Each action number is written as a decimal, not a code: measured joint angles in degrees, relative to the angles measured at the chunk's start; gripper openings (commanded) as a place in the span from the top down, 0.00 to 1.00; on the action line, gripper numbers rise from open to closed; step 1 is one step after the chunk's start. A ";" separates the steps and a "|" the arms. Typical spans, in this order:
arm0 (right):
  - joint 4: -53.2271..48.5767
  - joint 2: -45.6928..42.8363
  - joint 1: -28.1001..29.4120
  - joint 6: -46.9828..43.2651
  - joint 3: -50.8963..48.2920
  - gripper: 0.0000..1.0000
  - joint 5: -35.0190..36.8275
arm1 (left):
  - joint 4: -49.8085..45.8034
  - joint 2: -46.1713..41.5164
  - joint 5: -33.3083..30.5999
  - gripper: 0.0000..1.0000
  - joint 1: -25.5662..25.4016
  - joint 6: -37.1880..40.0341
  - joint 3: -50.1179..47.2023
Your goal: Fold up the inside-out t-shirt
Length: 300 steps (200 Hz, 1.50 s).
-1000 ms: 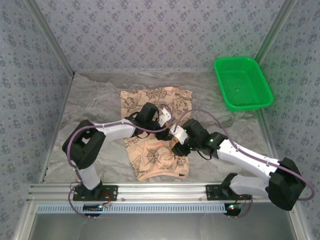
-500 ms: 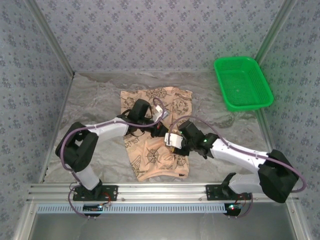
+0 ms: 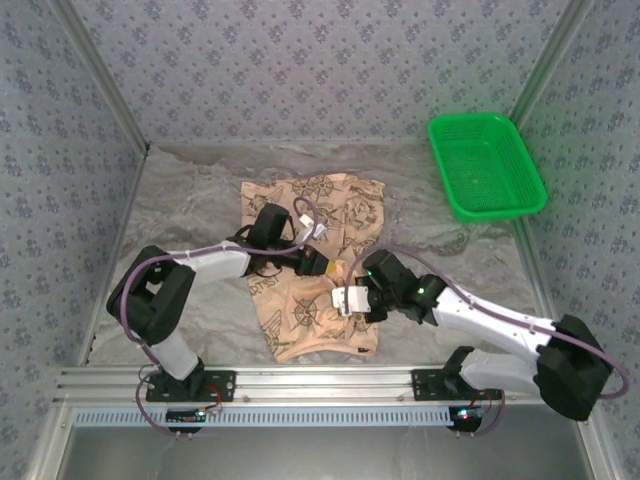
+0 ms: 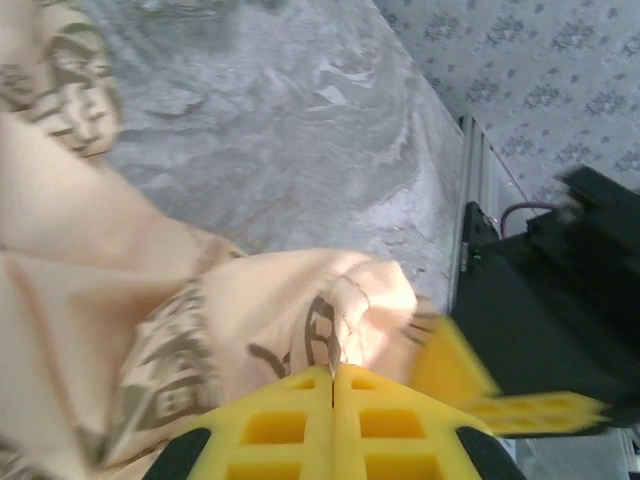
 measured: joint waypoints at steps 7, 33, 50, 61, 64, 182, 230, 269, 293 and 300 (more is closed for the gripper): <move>-1.14 -0.87 0.61 -1.49 -0.09 1.00 -0.79 | 0.81 0.00 -0.11 1.00 0.66 -0.81 -0.66; -4.90 -1.38 2.80 -6.12 -0.11 0.94 -1.49 | 3.21 0.02 -0.48 1.00 1.55 -3.04 -1.53; -5.95 -1.40 3.41 -7.41 -0.22 0.93 -0.22 | 4.33 0.07 -0.46 0.99 1.31 -4.20 -1.53; -5.92 -1.77 3.13 -7.39 -0.35 0.91 0.07 | 5.18 0.17 -0.37 0.99 1.18 -4.59 -1.66; -5.79 -1.97 2.93 -7.39 -0.44 0.90 0.07 | 5.38 0.22 -0.33 0.98 1.18 -4.68 -1.75; 3.93 -7.78 -3.30 3.54 -2.10 0.56 -3.56 | -1.33 -5.38 -2.29 0.64 1.11 -2.64 -5.53; 6.67 -1.84 -1.46 45.48 2.89 0.54 13.44 | -8.46 -9.29 -5.70 0.56 -2.84 -3.54 -5.33; 1.07 -1.33 -3.30 75.23 5.31 0.52 17.31 | -15.26 -10.19 -15.26 0.55 -9.60 -1.05 -1.66; 0.02 -1.64 -4.87 83.84 4.26 0.52 17.35 | -18.03 -10.21 -22.75 0.55 -9.57 0.42 0.28; 0.00 -1.86 -5.20 85.42 3.72 0.52 17.35 | -18.84 -10.19 -24.35 0.55 -9.49 0.83 0.83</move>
